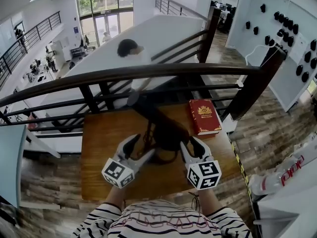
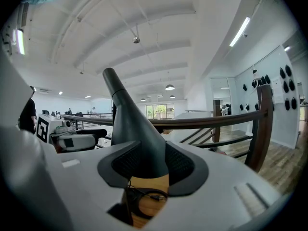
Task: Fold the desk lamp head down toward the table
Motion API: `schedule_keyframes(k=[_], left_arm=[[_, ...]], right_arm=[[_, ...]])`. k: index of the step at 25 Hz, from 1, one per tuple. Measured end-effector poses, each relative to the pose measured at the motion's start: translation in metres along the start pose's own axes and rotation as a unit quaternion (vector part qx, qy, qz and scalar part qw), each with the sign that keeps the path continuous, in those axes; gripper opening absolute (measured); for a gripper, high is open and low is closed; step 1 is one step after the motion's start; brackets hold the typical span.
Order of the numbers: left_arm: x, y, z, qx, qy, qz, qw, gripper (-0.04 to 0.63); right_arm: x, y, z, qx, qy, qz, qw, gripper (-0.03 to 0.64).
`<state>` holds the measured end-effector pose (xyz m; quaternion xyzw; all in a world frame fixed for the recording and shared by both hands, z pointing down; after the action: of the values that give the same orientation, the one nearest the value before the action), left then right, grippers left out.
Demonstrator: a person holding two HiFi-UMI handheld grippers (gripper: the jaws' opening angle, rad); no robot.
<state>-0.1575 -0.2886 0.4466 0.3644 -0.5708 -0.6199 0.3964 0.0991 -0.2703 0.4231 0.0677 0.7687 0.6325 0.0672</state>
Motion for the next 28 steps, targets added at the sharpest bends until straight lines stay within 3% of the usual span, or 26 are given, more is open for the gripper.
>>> schedule_keyframes(k=[9, 19, 28], left_arm=[[-0.039, 0.004, 0.01, 0.009, -0.027, 0.0, 0.9996, 0.236], [-0.104, 0.006, -0.001, 0.015, -0.046, -0.004, 0.9988, 0.067], [-0.165, 0.015, -0.012, 0.029, -0.062, 0.013, 0.9975, 0.003]], right_arm=[[-0.006, 0.017, 0.032, 0.007, -0.02, -0.008, 1.0, 0.133], [-0.035, 0.036, 0.089, -0.004, -0.027, -0.028, 0.999, 0.063], [-0.068, 0.066, 0.135, 0.012, -0.018, -0.068, 0.997, 0.012]])
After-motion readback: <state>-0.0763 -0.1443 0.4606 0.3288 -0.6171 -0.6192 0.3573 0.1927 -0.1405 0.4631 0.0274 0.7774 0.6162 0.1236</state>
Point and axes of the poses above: the fingertips, and each gripper's own axes: z backward along the fingers, x to its left, y out of its underside, the point moved 10 cm from there along z, backward along the fingers, and after that the axes turned 15 degrees about y, right-handed, at the moved point
